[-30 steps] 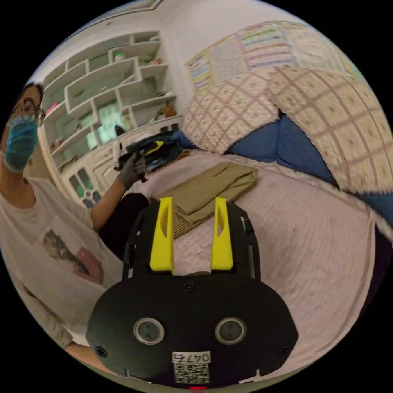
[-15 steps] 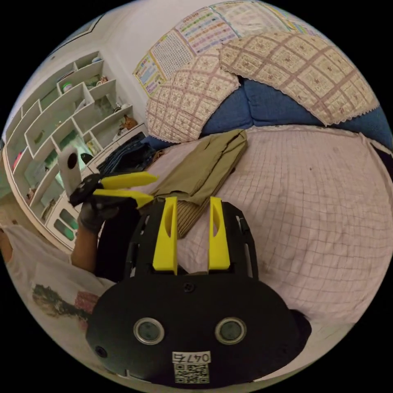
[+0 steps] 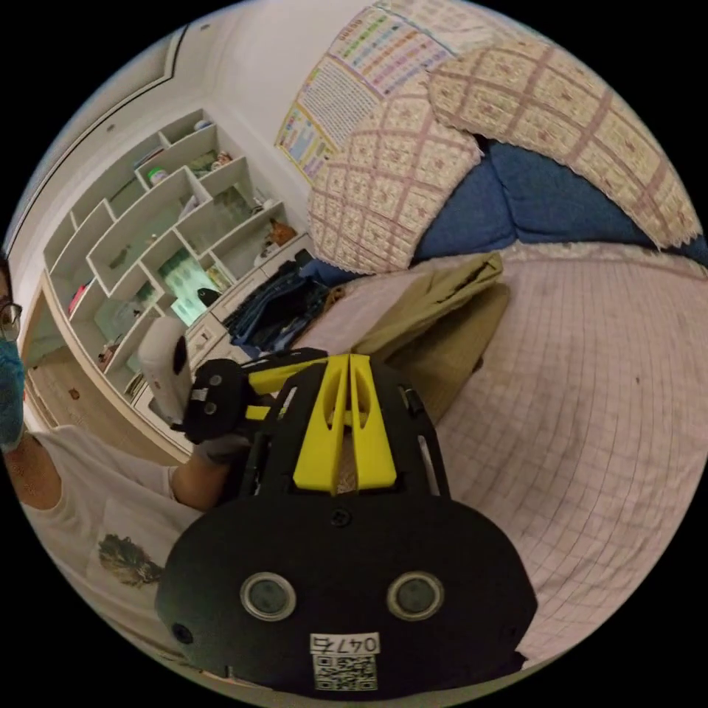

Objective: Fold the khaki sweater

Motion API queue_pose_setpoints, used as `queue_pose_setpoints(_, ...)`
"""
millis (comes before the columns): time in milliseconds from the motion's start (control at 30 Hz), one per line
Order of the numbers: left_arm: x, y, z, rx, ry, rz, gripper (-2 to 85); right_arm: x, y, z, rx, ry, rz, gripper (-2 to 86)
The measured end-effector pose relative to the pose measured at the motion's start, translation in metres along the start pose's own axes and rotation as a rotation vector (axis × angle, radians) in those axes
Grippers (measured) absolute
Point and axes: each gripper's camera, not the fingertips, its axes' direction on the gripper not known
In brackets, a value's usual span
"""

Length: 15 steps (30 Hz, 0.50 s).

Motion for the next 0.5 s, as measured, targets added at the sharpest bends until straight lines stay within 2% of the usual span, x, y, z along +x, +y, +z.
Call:
queue_pose_setpoints(100, -0.040, 0.018, -0.015, 0.065, -0.066, -0.087, 1.6, -0.023, -0.009, 0.011, 0.009, 0.010, -0.036, -0.3)
queue_pose_setpoints(233, -0.155, 0.073, -0.040, 0.156, 0.045, -0.321, -0.4, -0.050, 0.001, 0.014, 0.099, 0.115, -0.024, 6.2)
queue_pose_setpoints(300, -0.248, 0.148, -0.061, 0.246, 0.131, -0.529, -0.7, -0.062, 0.012, 0.022, 0.075, 0.171, -0.052, 7.1)
queue_pose_setpoints(400, -0.331, 0.263, -0.080, 0.324, 0.125, -0.747, -0.7, -0.081, 0.029, 0.043, -0.004, 0.237, -0.087, 8.1)
queue_pose_setpoints(500, -0.375, 0.361, -0.063, 0.205, 0.112, -0.908, 0.2, -0.103, 0.041, 0.069, -0.079, 0.314, -0.120, 9.9)
